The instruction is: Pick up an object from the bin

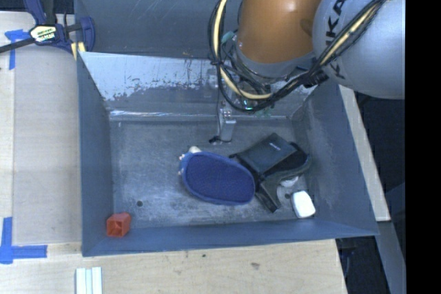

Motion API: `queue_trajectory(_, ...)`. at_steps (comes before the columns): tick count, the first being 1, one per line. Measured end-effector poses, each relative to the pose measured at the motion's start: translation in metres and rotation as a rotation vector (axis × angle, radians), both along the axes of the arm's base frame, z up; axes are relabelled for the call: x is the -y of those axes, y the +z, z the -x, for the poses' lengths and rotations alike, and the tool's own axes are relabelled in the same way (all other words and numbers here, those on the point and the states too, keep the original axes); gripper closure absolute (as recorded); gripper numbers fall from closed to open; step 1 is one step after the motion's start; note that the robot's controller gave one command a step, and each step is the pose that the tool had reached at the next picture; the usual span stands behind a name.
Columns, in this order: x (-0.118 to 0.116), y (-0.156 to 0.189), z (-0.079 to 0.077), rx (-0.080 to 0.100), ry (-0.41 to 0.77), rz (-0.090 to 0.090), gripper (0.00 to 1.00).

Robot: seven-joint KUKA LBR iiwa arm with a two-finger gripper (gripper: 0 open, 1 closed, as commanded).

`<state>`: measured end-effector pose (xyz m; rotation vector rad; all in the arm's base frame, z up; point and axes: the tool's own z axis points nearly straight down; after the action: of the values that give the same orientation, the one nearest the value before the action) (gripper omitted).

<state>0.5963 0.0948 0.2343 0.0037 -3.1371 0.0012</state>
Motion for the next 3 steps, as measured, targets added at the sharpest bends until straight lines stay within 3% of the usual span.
queue_trajectory(1,0.001,-0.125,0.066,-0.003,-0.103,0.001,0.00)
queue_trajectory(2,0.026,-0.159,0.076,0.026,-0.146,-0.011,0.00)
queue_trajectory(3,0.029,-0.155,0.072,0.036,-0.147,-0.006,1.00)
